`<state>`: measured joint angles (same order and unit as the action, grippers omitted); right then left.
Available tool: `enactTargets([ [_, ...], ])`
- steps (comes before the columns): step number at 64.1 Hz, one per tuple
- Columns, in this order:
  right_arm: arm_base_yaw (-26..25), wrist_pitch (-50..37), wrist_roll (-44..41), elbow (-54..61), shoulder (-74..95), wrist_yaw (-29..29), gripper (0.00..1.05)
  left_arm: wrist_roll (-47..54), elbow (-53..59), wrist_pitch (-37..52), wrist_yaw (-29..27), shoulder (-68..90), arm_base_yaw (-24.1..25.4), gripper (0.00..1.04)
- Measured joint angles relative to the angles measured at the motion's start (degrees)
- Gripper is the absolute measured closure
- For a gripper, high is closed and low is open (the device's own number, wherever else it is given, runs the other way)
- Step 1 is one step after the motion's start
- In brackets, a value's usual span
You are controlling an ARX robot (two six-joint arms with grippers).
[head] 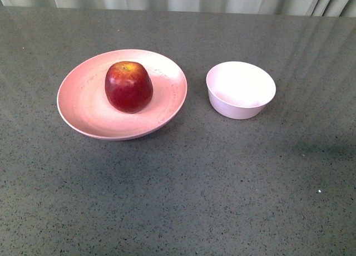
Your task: Move apple from plate to bowl
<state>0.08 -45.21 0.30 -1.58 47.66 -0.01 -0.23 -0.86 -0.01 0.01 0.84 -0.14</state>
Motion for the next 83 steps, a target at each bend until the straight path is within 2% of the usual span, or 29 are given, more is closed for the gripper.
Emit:
enactTargets([
  [44, 0.00, 24.44, 0.00, 0.28, -26.84, 0.00, 1.03, 0.00, 0.00, 0.00, 0.00, 0.02, 0.00, 0.09],
  [83, 0.00, 36.63, 0.00, 0.26, -38.97, 0.02, 1.03, 0.00, 0.00, 0.00, 0.00, 0.00, 0.00, 0.09],
])
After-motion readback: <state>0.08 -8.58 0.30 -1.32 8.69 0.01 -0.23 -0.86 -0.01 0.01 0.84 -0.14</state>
